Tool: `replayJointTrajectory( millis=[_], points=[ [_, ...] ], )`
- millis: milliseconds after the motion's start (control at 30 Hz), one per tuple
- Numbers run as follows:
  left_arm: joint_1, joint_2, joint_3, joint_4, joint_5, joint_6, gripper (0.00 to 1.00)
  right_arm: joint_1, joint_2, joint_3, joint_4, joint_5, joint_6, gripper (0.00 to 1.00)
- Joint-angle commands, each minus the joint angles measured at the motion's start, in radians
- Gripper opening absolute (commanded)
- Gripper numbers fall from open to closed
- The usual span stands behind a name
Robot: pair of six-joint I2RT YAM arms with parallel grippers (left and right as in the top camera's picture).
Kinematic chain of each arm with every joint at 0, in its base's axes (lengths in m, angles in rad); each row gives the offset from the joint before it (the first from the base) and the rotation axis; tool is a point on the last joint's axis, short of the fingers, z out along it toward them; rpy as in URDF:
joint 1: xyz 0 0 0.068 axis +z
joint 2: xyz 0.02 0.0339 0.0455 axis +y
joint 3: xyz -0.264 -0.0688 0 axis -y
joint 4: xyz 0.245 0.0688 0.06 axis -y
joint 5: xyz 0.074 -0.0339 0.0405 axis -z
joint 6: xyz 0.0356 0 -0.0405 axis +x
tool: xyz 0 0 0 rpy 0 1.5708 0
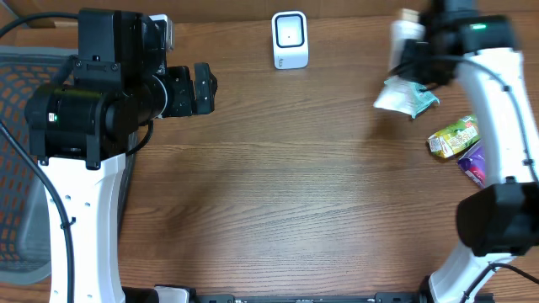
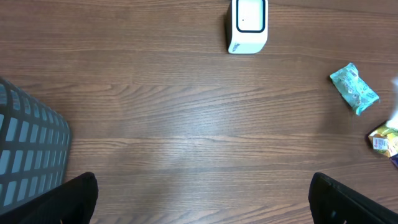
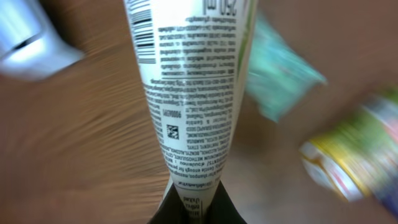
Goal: Scan the item barcode
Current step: 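Carry the white-and-gold tube right toward the pouches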
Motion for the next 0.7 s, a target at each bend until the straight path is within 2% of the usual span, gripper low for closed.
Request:
replayJointTrajectory(
  millis=[0, 133, 400, 500, 567, 667],
  points=[
    [-0.001, 0.004, 0.009, 0.001, -0.003, 0.016, 1.0, -0.117, 0.013, -0.003, -0.052, 0.067, 0.346, 0.04],
    [-0.001, 0.004, 0.009, 0.001, -0.003, 0.016, 1.0, -0.237, 0.014, -0.119, -0.063, 0.114, 0.446, 0.04],
    [-0.001, 0.004, 0.009, 0.001, -0.003, 0.016, 1.0, -0.372, 0.014, -0.408, 0.135, 0.139, 0.434, 0.04],
    [-0.001, 0.004, 0.009, 0.001, -0.003, 0.016, 1.0, -0.385, 0.014, -0.468, 0.2, 0.139, 0.351, 0.04],
    [-0.001, 0.004, 0.009, 0.001, -0.003, 0.016, 1.0, -0.385, 0.014, -0.475, 0.214, 0.138, 0.274, 0.09],
    [-0.001, 0.004, 0.009, 0.001, -0.003, 0.016, 1.0, -0.381, 0.014, -0.47, 0.216, 0.099, 0.181, 0.28]
  ],
)
